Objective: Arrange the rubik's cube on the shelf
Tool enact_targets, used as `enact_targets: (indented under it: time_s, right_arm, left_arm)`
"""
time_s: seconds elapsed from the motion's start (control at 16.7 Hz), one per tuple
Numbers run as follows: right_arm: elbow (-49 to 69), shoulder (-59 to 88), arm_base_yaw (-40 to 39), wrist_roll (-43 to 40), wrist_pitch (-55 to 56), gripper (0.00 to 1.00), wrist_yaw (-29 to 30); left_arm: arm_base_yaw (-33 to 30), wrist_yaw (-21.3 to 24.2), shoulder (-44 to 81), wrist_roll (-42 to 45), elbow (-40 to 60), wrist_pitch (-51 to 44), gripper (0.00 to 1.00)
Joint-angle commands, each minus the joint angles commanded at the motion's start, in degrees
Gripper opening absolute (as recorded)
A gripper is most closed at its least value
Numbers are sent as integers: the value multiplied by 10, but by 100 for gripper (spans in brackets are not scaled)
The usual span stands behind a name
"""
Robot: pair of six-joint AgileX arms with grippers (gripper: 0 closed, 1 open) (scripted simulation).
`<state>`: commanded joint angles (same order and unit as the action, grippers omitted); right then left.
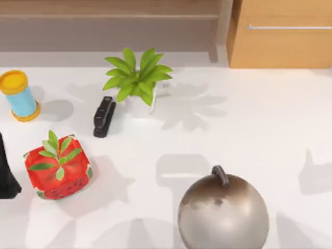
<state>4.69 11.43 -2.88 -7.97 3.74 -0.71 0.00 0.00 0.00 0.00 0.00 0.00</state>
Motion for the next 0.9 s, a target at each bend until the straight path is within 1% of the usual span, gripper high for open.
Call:
enact_targets:
  time_s: [0.24, 0.48, 0.9]
  right_arm:
    - [63, 176, -38, -118, 55, 100, -6]
    - [142, 387, -78, -262, 132, 100, -7]
    - [289, 759, -119, -520, 319, 100, 17]
  left_arm:
    - [0, 0, 0, 0, 0, 0, 100]
    - [0, 0, 0, 0, 0, 0, 100]
    - [0, 0, 0, 0, 0, 0, 100]
